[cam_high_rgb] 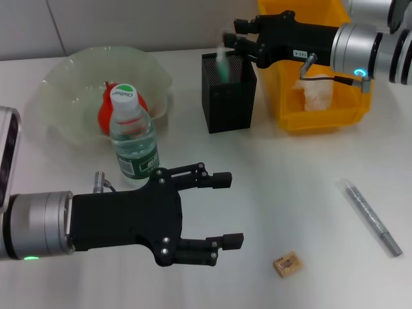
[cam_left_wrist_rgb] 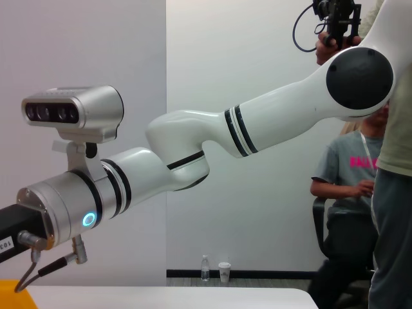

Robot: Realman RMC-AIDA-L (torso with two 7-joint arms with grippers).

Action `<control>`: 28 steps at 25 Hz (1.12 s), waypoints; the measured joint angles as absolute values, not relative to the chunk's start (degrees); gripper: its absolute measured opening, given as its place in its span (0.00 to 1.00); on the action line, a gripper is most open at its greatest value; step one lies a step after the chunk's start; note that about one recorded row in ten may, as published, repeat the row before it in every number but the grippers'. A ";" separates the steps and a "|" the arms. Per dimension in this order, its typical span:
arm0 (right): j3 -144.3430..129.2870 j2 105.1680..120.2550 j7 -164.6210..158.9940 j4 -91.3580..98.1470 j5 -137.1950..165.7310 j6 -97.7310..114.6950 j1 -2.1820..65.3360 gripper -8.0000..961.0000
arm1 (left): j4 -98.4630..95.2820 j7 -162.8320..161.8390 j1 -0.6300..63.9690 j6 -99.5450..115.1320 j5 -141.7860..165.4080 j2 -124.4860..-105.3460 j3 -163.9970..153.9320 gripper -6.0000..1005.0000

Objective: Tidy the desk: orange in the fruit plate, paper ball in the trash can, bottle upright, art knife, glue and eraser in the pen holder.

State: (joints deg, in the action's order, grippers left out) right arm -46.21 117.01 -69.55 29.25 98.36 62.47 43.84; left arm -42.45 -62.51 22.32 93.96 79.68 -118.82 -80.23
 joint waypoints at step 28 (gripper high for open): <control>-53.60 118.43 -80.12 49.01 97.93 67.23 34.05 0.73 | -41.57 -62.63 22.60 92.56 79.72 -118.66 -79.91 0.81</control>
State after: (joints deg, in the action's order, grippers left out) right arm -53.60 118.43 -80.12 49.01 97.93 67.23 34.05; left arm -41.57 -62.63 22.60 92.56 79.72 -118.66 -79.91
